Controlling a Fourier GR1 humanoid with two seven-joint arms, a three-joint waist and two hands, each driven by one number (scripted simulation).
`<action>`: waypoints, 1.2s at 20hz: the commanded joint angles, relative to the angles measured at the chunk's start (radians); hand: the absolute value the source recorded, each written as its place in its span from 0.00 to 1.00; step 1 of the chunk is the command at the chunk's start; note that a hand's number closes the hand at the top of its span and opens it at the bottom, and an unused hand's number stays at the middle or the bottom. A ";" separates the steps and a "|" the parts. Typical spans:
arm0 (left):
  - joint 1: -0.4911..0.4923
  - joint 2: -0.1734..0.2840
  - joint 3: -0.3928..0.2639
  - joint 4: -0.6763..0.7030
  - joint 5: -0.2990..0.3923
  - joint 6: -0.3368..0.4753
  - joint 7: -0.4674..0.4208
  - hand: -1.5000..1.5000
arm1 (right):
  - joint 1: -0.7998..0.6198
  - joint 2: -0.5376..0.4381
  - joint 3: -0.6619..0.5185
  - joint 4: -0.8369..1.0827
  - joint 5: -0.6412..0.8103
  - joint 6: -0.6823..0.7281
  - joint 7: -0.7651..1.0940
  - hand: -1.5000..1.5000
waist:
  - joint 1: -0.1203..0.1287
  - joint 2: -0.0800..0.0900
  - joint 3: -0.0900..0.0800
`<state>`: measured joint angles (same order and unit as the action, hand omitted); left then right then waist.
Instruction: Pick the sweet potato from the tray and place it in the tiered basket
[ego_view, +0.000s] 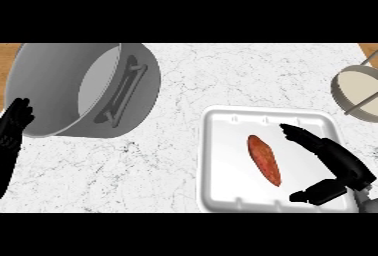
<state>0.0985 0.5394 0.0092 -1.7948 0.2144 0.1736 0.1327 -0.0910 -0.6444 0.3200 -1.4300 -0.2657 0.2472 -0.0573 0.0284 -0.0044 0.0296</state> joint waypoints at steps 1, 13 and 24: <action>0.073 -0.037 -0.060 0.154 0.027 -0.039 0.066 0.50 | -0.088 -0.086 0.055 -0.008 0.022 0.143 0.071 0.00 | 0.008 0.027 -0.035; 0.080 -0.043 -0.012 0.182 0.044 -0.061 0.068 0.50 | -0.314 -0.062 0.111 0.045 -0.078 0.331 0.339 0.00 | -0.036 0.019 -0.035; 0.054 -0.070 -0.007 0.318 0.016 -0.137 0.001 0.50 | -0.458 -0.011 0.096 0.235 -0.039 0.403 0.503 0.00 | -0.021 0.008 -0.031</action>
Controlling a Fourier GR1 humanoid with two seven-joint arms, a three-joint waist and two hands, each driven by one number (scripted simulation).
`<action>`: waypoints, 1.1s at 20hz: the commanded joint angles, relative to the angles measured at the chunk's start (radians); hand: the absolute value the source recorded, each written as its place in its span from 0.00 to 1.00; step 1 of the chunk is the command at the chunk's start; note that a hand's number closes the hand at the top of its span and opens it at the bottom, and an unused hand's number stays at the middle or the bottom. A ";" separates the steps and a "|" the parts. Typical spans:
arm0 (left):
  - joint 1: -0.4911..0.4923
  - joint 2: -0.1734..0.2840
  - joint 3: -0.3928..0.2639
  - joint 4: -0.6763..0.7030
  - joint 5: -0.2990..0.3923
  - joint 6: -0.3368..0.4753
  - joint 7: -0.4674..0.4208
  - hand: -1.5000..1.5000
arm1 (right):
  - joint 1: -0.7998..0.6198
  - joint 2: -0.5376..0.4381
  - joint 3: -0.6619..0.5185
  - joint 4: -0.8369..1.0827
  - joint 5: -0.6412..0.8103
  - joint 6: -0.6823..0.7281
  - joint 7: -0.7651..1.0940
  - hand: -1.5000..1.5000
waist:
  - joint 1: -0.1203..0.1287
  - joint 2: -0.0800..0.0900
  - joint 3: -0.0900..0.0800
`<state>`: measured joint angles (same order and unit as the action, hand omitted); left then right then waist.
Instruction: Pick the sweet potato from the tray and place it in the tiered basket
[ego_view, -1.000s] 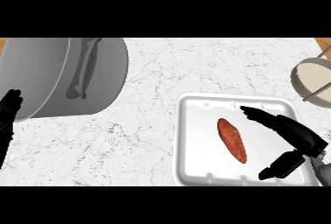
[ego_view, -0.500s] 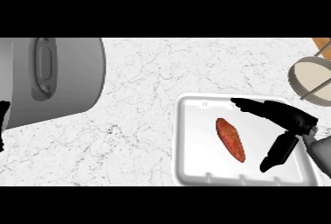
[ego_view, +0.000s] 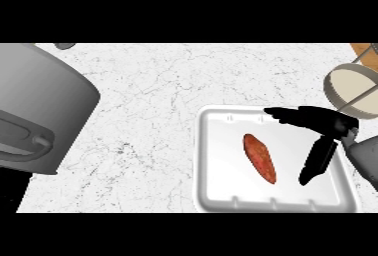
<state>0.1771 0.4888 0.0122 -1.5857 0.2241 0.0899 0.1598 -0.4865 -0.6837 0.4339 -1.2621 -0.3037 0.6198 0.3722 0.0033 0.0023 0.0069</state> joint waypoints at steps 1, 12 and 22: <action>-0.128 -0.033 -0.012 0.191 -0.008 -0.040 -0.005 0.50 | -0.031 0.011 -0.033 0.146 0.050 0.064 -0.049 0.00 | -0.003 0.005 -0.007; -0.148 -0.088 0.034 0.290 -0.066 -0.096 -0.075 0.50 | 0.050 0.120 -0.132 0.155 0.162 0.147 -0.080 0.00 | -0.001 -0.001 -0.007; -0.091 -0.115 0.084 0.175 -0.097 -0.120 -0.020 0.50 | 0.115 0.185 -0.245 0.095 0.240 0.197 -0.079 0.00 | -0.001 -0.003 -0.007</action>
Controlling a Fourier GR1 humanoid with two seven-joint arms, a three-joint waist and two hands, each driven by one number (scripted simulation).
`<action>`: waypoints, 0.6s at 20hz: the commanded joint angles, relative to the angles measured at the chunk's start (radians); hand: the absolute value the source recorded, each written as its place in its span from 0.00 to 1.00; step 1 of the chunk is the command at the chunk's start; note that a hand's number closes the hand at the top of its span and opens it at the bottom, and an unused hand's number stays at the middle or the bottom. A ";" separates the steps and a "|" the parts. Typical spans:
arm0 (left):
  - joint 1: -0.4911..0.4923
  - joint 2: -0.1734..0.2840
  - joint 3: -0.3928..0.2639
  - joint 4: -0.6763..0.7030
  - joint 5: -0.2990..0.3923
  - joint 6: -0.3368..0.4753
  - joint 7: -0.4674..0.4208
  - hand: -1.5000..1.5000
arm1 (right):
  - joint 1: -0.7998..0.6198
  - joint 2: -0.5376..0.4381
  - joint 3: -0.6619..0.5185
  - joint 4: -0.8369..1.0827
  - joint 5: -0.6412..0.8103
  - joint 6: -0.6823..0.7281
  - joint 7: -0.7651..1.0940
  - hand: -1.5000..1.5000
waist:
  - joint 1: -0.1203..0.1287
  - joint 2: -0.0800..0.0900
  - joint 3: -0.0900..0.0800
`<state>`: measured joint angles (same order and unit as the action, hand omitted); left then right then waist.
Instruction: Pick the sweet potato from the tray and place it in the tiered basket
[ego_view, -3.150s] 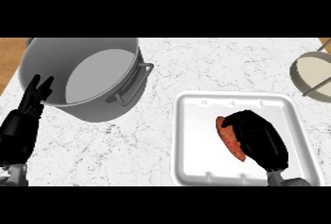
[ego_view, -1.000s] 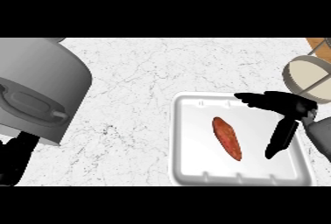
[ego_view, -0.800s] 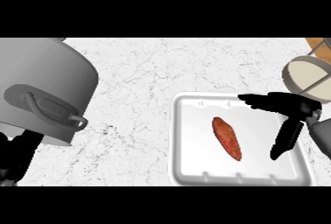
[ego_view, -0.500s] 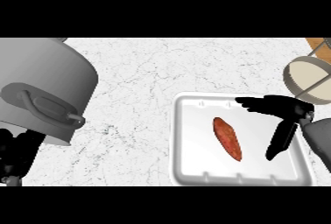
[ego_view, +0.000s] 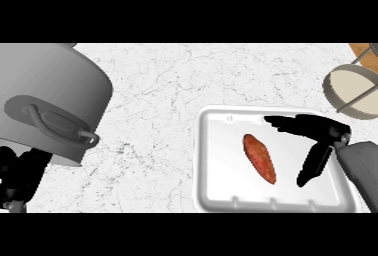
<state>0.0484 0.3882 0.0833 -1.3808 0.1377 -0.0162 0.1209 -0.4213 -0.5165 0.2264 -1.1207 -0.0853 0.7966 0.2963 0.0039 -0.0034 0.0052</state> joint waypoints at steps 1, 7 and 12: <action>-0.076 -0.024 0.010 0.097 -0.021 -0.013 0.011 0.50 | 0.000 0.079 -0.006 0.014 0.064 -0.020 -0.008 0.00 | -0.002 0.004 -0.005; 0.001 -0.012 0.054 0.012 -0.004 -0.064 0.020 0.50 | -0.024 0.109 -0.041 0.103 0.171 -0.012 -0.097 0.00 | 0.005 0.004 -0.005; 0.013 -0.033 0.041 0.005 -0.051 -0.053 0.003 0.50 | 0.009 0.187 -0.029 0.047 0.186 -0.044 -0.010 0.00 | 0.001 0.003 -0.005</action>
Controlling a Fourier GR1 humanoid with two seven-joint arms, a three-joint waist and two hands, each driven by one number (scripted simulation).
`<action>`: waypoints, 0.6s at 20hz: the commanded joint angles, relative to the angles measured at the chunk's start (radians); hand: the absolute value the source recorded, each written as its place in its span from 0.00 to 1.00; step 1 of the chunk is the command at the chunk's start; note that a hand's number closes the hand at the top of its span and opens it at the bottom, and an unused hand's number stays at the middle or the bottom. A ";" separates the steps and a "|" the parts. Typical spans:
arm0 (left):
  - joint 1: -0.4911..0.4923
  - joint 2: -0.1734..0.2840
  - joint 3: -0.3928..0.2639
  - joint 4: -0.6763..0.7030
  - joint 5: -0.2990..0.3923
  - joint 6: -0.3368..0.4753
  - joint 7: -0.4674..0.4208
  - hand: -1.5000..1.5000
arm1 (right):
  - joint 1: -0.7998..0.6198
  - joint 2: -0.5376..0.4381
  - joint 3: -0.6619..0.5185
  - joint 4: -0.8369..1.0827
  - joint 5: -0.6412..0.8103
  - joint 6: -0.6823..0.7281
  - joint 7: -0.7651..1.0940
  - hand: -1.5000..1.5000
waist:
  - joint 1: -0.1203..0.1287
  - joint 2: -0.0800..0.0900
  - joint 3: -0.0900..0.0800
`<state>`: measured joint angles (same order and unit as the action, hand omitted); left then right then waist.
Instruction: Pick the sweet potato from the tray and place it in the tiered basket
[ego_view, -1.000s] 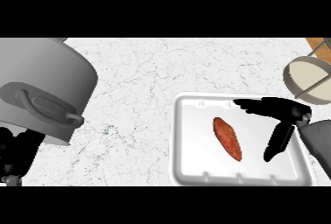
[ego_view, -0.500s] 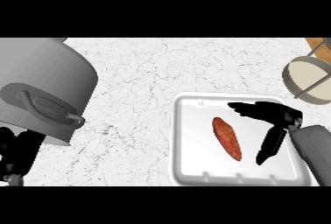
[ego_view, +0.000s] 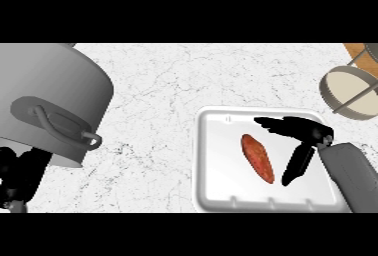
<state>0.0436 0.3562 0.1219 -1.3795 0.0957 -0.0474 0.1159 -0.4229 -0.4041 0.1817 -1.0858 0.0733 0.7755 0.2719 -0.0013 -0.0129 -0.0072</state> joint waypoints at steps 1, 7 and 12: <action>-0.002 0.025 0.026 0.025 0.023 -0.059 0.033 0.50 | -0.025 0.067 -0.016 0.028 0.002 -0.004 0.043 0.00 | 0.007 0.013 0.007; -0.017 0.002 0.018 0.015 -0.006 -0.039 0.040 0.50 | -0.002 0.076 -0.015 0.061 0.050 0.002 -0.028 0.00 | 0.009 0.015 0.008; 0.039 -0.026 0.006 0.018 -0.022 -0.039 -0.005 0.50 | 0.052 0.105 0.021 0.006 0.062 0.025 -0.032 0.00 | 0.009 0.014 0.007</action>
<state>0.0462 0.3449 0.1391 -1.3880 0.0817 -0.0702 0.1282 -0.3841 -0.3465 0.1801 -1.1228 0.1368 0.7802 0.2715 -0.0058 -0.0219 -0.0163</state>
